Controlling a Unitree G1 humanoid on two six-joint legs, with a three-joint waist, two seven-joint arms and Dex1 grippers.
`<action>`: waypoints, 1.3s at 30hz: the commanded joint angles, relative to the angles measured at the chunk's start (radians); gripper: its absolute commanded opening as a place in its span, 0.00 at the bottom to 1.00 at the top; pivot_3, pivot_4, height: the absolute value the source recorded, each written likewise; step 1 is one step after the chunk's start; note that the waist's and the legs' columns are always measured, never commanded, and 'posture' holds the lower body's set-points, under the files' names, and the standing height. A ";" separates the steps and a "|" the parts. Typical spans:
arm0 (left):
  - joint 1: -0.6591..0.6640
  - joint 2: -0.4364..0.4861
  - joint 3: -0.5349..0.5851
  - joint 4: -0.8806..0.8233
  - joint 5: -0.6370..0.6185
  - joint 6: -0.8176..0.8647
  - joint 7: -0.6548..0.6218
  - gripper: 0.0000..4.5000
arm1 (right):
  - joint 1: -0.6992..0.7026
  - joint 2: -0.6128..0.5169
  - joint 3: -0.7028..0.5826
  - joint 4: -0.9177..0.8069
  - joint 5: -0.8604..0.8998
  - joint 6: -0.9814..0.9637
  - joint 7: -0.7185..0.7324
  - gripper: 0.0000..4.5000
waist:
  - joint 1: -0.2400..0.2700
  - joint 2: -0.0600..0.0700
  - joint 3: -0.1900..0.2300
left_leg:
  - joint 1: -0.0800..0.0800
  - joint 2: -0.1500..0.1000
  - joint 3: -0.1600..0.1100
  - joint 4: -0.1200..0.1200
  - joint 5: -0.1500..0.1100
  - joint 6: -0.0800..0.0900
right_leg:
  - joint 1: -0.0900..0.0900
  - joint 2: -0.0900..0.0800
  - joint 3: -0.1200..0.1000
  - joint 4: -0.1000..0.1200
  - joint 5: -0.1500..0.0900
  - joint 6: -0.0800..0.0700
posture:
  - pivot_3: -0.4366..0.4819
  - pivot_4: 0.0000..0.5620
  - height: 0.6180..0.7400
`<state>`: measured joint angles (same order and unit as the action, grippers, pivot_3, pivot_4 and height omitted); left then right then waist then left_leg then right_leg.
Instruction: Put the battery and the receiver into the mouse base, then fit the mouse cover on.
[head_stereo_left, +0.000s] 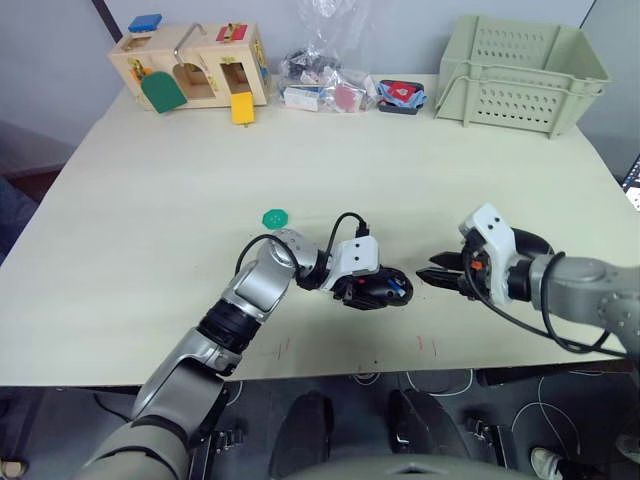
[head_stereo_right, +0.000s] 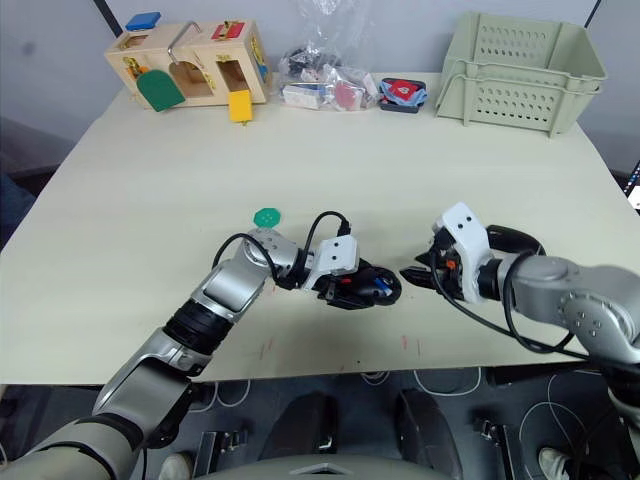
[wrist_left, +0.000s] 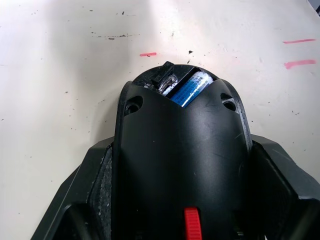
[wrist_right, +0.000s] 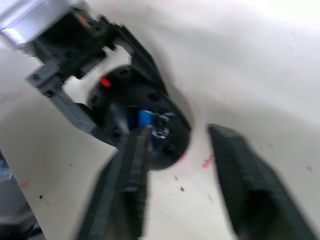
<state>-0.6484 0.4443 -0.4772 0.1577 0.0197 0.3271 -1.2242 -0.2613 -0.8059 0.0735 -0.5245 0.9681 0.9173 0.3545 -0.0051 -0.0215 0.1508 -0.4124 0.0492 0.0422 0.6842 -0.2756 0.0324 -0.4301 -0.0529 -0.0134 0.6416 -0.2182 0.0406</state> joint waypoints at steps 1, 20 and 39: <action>0.032 0.014 -0.052 0.028 0.035 0.045 -0.014 0.65 | 0.059 0.020 -0.023 -0.039 -0.122 -0.188 0.118 0.01 | 0.000 0.000 0.000 | 0.001 0.000 0.000 0.000 0.000 0.000 | 0.000 0.000 0.001 0.000 0.000 0.000 | 0.48 0.27 1.00; 0.024 0.016 -0.057 0.026 0.038 0.059 -0.018 0.65 | 0.105 0.254 0.096 0.297 -0.552 -0.673 0.425 0.01 | 0.001 0.000 0.000 | 0.003 0.000 0.006 0.001 0.000 0.000 | 0.001 0.001 0.001 0.002 0.000 -0.001 | 0.48 0.27 1.00; 0.029 0.021 -0.057 0.012 0.038 0.069 -0.021 0.65 | 0.087 0.319 0.105 0.357 -0.634 -0.684 0.470 0.01 | -0.002 0.000 0.000 | 0.010 0.000 0.007 0.000 0.000 0.000 | 0.007 0.001 0.003 0.003 0.000 -0.001 | 0.48 0.27 1.00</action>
<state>-0.6517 0.4480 -0.4829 0.1402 0.0334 0.3645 -1.2242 -0.1633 -0.4909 0.1842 -0.1550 0.3357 0.2562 0.8174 -0.0076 -0.0217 0.1505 -0.3986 0.0492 0.0494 0.6841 -0.2756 0.0321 -0.4198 -0.0513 -0.0106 0.6446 -0.2185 0.0394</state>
